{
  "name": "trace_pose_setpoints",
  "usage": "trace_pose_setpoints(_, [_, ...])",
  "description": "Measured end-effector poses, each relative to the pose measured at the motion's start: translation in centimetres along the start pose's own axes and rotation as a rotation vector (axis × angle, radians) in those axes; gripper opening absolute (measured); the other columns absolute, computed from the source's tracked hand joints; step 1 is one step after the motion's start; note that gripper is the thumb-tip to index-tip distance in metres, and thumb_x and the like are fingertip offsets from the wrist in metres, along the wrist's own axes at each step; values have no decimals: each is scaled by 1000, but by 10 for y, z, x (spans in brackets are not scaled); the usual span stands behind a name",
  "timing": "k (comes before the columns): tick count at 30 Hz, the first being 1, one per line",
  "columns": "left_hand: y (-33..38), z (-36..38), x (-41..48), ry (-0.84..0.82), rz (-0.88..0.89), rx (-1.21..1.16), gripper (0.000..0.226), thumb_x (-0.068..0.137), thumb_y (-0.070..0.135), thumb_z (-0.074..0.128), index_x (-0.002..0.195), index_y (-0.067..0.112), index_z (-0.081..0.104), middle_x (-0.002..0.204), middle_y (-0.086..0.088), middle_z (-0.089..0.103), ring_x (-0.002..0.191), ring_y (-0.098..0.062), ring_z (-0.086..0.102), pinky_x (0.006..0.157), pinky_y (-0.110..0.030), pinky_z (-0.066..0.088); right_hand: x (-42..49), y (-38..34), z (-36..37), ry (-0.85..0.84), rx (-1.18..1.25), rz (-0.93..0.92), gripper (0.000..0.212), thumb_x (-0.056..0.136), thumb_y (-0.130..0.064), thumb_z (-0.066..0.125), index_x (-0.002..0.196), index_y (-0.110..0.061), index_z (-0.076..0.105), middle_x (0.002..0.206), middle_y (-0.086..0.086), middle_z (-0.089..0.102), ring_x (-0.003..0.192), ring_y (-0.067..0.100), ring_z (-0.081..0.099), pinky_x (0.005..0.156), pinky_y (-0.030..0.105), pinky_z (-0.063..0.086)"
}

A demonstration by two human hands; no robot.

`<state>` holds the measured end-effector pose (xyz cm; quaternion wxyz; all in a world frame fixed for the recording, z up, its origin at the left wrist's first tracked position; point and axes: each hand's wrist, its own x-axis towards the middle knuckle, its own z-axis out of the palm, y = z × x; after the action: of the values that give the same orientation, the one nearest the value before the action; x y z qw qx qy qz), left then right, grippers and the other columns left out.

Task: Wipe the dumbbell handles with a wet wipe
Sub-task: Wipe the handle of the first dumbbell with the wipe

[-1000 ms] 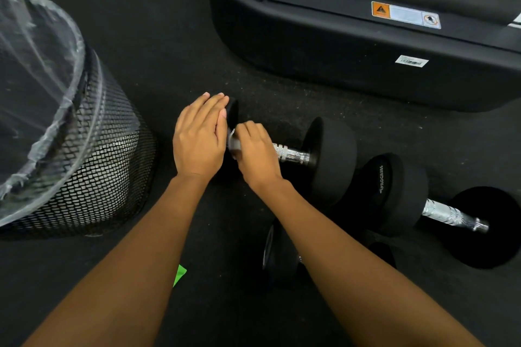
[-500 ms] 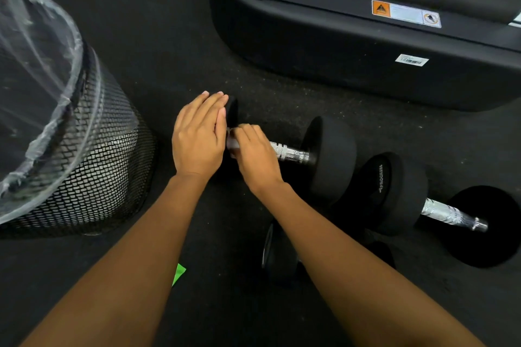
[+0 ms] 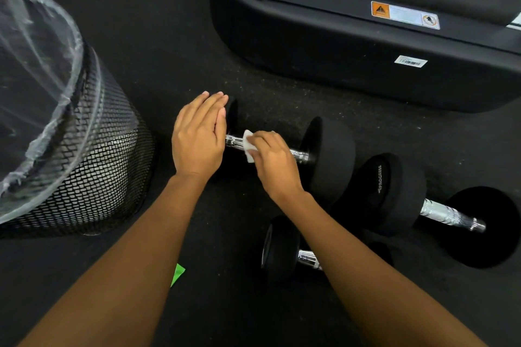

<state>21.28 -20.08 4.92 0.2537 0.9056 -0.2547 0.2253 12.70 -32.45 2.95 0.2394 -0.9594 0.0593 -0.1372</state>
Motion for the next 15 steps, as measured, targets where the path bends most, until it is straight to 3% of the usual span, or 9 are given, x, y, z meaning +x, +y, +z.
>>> trace_pose_setpoints(5, [1,0,0,-3,-8,8,36,99,21,35,121,10,60,125,-2,61,125,-17,47,106,-24,24,6,-4,1,-58,-20,130,30,97,-17,48,122,-3,56,117,12,61,110,26,52,98,34,39])
trace_pose_setpoints(8, [0,1,1,-8,-6,10,36,99,21,34,122,10,59,125,-2,60,125,-17,47,106,-25,25,19,-14,6,-112,-12,152,29,99,-20,41,116,-5,59,113,11,62,106,25,52,93,33,40])
trace_pose_setpoints(12, [0,1,0,-8,-8,4,36,99,21,34,122,11,59,126,-2,60,125,-17,47,106,-28,27,21,-21,5,-155,-3,63,26,91,-5,55,117,-3,58,115,12,61,110,26,52,95,31,39])
trace_pose_setpoints(15, [0,0,-1,3,0,-4,35,99,20,35,121,10,59,125,-2,60,125,-18,47,105,-28,28,10,-9,-5,-103,18,12,28,83,3,62,111,1,61,107,15,64,101,30,56,91,35,43])
